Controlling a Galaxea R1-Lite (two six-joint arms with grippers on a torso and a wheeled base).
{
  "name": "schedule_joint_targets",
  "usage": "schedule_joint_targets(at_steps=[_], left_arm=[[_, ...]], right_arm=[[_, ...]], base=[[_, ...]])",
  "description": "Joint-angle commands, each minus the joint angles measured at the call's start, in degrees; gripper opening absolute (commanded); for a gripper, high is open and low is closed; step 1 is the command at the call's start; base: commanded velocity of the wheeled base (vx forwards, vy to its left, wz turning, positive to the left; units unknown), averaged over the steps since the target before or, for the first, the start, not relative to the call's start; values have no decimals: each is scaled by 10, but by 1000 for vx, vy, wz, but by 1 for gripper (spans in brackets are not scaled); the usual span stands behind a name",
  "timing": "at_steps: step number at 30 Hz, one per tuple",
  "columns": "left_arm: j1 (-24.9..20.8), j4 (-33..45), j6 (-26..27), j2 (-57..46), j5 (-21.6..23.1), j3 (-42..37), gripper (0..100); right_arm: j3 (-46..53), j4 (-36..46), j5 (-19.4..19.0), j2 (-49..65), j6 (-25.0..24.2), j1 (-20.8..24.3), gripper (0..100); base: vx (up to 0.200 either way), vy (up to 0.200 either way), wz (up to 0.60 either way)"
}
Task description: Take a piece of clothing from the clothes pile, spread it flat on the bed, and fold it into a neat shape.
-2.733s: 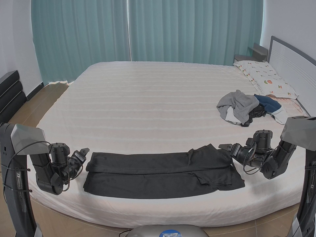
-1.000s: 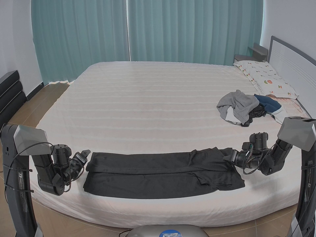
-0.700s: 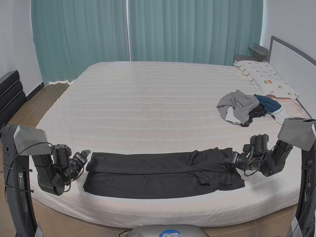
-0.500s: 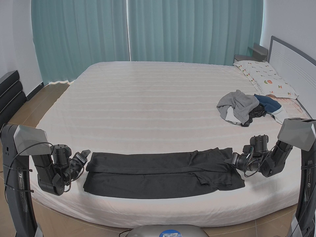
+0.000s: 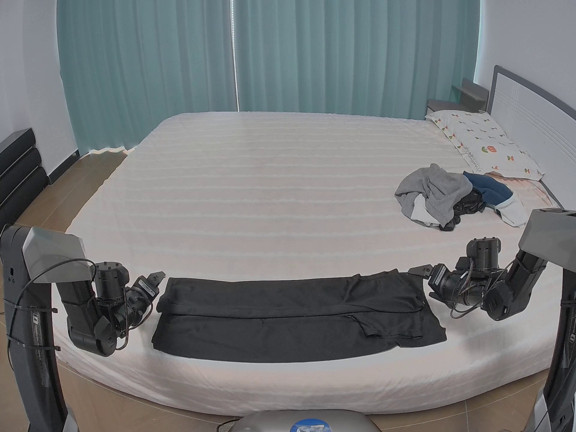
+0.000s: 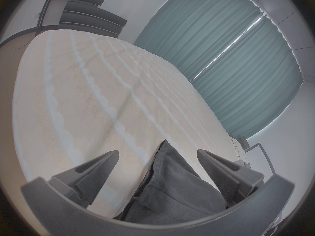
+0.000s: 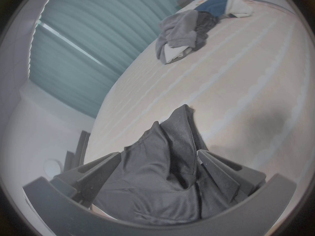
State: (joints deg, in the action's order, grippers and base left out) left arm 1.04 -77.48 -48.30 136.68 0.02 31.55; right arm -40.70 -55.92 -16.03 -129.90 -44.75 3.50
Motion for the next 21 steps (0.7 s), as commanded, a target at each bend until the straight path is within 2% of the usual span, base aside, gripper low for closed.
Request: schedule_joint_targets(at_steps=[1,7,11,15,17,18,21], left_arm=[[-1,-4,0,-12,0,-6,100],[-5,-5,4,-14,1,-18,100],[-5,-5,4,-26,4,-25,100],[-5,6,7,-76,81,-54,100],[-6,16,12,-84,104,-56,100],[-6,16,12,-84,104,-56,100],[-3,53,73,-78,106,-42,100]], right_arm=[[48,-6,5,57,-35,0,100],[66,-38,3,34,-61,0,100],[72,-77,3,17,-67,1,100],[80,-97,0,-10,-69,-1,100],[81,-104,1,-18,-69,0,100],[81,-104,1,-18,-69,0,100],[90,-124,-1,-22,-69,1,100]], base=[[0,0,0],[200,0,0],[0,0,0],[0,0,0],[0,0,0],[0,0,0],[0,0,0]])
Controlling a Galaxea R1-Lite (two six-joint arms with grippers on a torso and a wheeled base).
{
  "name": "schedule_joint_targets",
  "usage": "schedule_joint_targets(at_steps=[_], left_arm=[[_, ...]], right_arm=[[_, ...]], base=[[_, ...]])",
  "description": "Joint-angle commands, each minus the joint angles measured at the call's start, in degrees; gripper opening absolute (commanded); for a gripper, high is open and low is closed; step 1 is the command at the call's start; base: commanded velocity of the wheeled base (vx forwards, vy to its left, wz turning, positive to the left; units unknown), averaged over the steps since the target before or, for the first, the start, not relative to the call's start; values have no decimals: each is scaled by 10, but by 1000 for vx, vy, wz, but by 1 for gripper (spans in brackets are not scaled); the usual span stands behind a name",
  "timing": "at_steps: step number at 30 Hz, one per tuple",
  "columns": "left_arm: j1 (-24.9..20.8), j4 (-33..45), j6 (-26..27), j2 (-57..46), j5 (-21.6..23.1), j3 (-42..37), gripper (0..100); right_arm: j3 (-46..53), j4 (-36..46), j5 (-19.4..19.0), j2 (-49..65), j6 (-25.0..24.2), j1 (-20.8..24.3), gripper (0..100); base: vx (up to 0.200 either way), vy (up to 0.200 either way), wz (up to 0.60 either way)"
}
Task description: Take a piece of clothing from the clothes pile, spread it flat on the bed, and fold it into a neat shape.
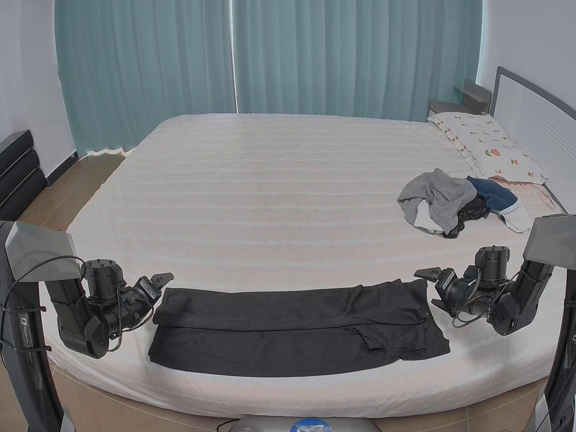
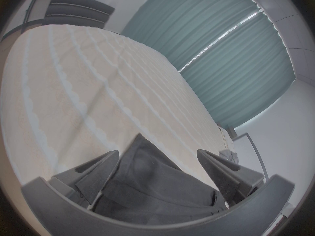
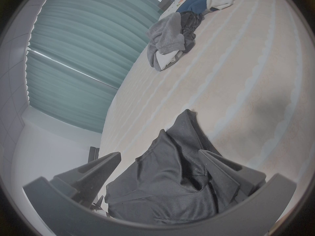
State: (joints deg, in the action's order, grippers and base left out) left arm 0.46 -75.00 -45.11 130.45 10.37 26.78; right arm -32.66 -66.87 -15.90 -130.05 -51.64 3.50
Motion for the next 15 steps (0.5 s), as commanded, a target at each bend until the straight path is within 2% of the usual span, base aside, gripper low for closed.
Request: schedule_joint_targets(at_steps=[1,5,9,10,11,15], left_arm=[[3,42,56,-16,3,14,100],[4,115,77,-34,2,66,100],[2,245,88,-63,2,135,100],[2,245,88,-63,2,135,100],[2,294,95,-64,2,163,100],[3,333,100,-58,3,175,100]], right_arm=[[11,-18,-3,-22,0,1,100],[15,-28,-3,-27,-1,2,100],[29,-55,-4,-32,-2,4,100],[29,-55,-4,-32,-2,4,100],[37,-78,-2,-42,0,5,100],[55,-129,1,-57,1,7,100]], base=[[0,0,0],[0,0,0],[0,0,0],[0,0,0],[0,0,0],[0,0,0]])
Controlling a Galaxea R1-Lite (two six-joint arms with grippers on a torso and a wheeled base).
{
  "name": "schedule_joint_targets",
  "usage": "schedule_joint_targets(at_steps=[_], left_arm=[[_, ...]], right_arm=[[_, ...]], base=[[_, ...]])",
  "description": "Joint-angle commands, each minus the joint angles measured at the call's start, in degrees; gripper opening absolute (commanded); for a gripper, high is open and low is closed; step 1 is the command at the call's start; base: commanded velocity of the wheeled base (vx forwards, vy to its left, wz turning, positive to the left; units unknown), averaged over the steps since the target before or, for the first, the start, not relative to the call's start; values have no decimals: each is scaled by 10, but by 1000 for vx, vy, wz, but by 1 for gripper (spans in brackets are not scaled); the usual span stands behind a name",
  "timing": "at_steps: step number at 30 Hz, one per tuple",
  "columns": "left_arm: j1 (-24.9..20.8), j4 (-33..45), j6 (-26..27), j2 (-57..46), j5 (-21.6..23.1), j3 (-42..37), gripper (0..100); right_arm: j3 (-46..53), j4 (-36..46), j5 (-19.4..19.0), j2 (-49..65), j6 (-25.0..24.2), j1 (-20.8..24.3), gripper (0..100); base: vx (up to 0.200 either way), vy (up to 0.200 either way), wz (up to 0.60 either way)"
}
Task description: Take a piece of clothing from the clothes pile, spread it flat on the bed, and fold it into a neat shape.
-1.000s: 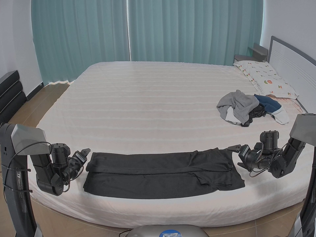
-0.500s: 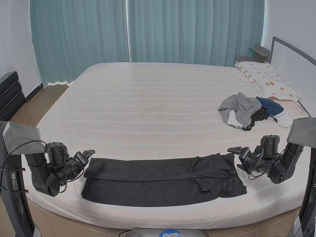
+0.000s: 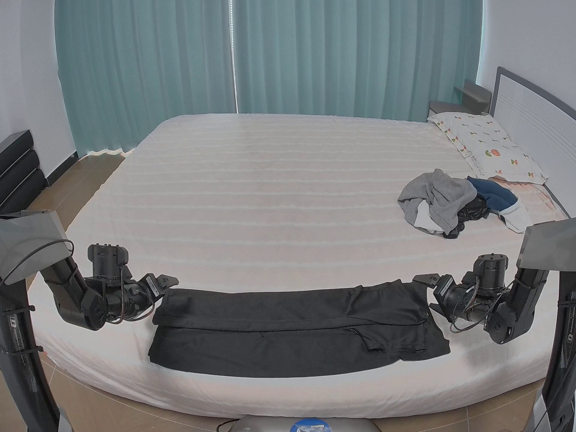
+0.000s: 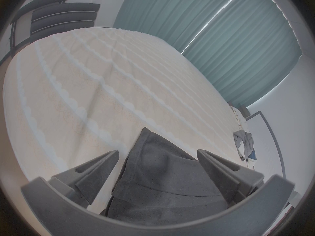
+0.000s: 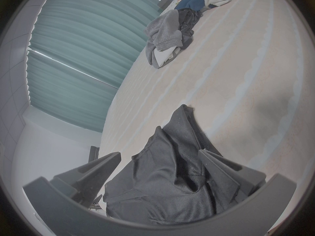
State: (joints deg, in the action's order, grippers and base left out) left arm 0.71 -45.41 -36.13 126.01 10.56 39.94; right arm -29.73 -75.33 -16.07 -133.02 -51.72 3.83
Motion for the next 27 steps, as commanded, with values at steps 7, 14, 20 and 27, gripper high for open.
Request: schedule_joint_targets(at_steps=[7,14,20,27], left_arm=[[-2,35,74,15,6,19,100],[-15,35,99,23,5,-2,100],[-18,35,128,34,3,-8,100],[-18,35,166,47,3,-13,100]], right_arm=[[30,-60,3,-35,3,5,100],[31,-61,3,-35,3,7,100],[31,-61,3,-35,3,7,100],[31,-61,3,-36,4,7,100]], base=[[0,0,0],[0,0,0],[0,0,0],[0,0,0]])
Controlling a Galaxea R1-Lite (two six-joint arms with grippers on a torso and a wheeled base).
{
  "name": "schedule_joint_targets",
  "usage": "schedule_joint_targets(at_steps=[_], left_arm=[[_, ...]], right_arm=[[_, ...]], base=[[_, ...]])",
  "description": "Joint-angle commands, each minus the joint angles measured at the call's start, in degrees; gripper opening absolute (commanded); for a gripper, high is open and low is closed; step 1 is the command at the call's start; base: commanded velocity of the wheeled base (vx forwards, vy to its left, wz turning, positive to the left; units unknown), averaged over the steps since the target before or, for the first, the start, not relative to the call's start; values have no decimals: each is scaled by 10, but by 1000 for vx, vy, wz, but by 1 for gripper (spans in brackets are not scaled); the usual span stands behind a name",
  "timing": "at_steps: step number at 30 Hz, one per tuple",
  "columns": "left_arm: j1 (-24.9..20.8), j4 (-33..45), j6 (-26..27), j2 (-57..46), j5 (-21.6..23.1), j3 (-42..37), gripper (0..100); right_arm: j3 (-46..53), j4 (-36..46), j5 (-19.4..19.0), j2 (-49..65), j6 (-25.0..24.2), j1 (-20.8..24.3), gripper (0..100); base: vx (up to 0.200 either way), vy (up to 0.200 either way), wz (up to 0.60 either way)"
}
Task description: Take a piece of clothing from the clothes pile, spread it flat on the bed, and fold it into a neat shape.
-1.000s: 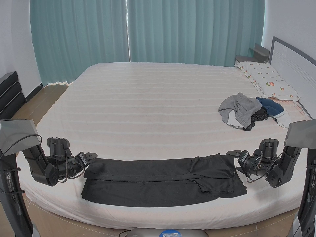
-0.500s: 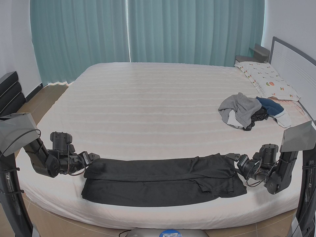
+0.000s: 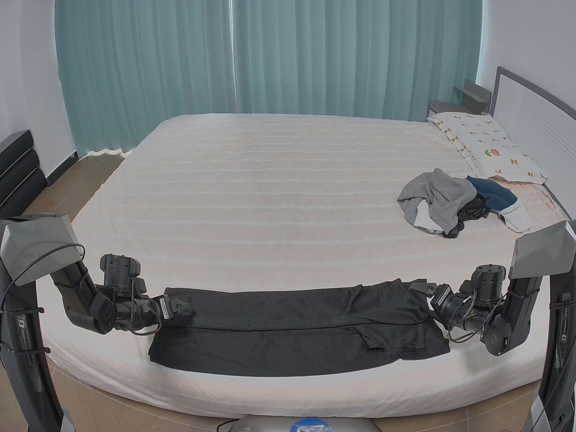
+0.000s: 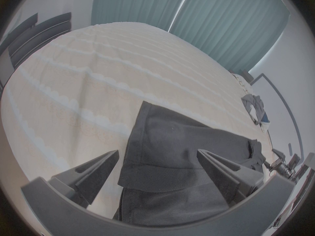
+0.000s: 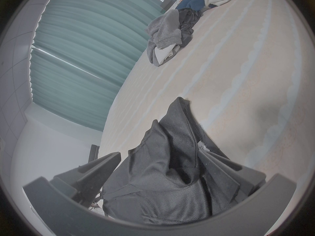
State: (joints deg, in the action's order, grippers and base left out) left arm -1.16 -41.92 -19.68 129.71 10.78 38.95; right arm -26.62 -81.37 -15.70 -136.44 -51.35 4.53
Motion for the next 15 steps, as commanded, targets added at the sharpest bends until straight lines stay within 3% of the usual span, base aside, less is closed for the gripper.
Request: schedule_joint_targets(at_steps=[1,15], left_arm=[[-2,-1,3,10,1,-7,100],[-11,-36,-5,5,3,-8,100]], right_arm=[[1,0,0,-1,0,0,100],[3,-1,1,-1,1,0,100]], base=[[0,0,0],[0,0,0]])
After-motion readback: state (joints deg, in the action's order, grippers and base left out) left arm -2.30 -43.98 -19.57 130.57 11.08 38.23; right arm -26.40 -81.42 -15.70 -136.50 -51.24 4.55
